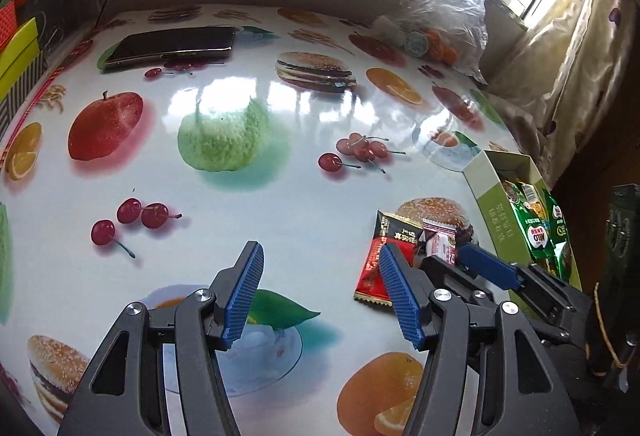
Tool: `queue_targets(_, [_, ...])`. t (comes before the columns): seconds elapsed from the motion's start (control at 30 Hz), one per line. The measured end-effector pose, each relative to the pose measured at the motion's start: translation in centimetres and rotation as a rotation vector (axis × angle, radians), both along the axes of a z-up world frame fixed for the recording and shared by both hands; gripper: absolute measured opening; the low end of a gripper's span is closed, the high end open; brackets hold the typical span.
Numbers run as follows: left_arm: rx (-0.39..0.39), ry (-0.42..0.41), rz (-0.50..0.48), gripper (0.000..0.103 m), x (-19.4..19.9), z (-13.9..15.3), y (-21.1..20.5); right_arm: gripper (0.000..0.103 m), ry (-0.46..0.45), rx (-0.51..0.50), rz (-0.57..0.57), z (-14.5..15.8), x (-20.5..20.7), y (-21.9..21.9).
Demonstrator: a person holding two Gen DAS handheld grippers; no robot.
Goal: Organize snacks
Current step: 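Grasp the white-red wafer bar with the right gripper while the left grasps the red packet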
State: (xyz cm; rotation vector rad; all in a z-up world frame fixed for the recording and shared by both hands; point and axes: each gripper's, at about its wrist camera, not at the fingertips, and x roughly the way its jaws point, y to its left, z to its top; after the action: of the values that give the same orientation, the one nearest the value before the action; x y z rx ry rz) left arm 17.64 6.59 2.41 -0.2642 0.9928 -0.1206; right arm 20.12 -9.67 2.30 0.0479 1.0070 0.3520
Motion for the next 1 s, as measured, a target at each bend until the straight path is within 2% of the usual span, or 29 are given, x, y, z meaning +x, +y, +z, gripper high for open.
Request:
queue_targets(0.07, [-0.005, -0.001, -0.004, 0.062, 0.0, 0.0, 0.0, 0.043, 0.005, 0.006, 0.0, -0.2, 0.1, 0.0])
queue_targets(0.2, [-0.003, 0.001, -0.007, 0.062, 0.1, -0.1, -0.1, 0.03, -0.002, -0.004, -0.011, -0.2, 0.1, -0.1])
queue_targets(0.27, [-0.002, 0.002, -0.007, 0.062, 0.1, -0.1, -0.1, 0.019, 0.0, -0.004, -0.017, -0.2, 0.2, -0.3])
queue_targets(0.5, [-0.01, -0.006, -0.037, 0.062, 0.1, 0.2, -0.7, 0.017, -0.021, 0.003, -0.03, 0.3, -0.3, -0.7])
queue_targets(0.73, [-0.009, -0.001, -0.069, 0.062, 0.5, 0.2, -1.8, 0.017, -0.112, -0.003, -0.058, 3.0, -1.6, -1.8])
queue_targets(1.0, [0.011, 0.026, -0.12, 0.062, 0.9, -0.7, -3.7, 0.017, -0.118, 0.025, -0.108, 4.0, -2.0, -3.6])
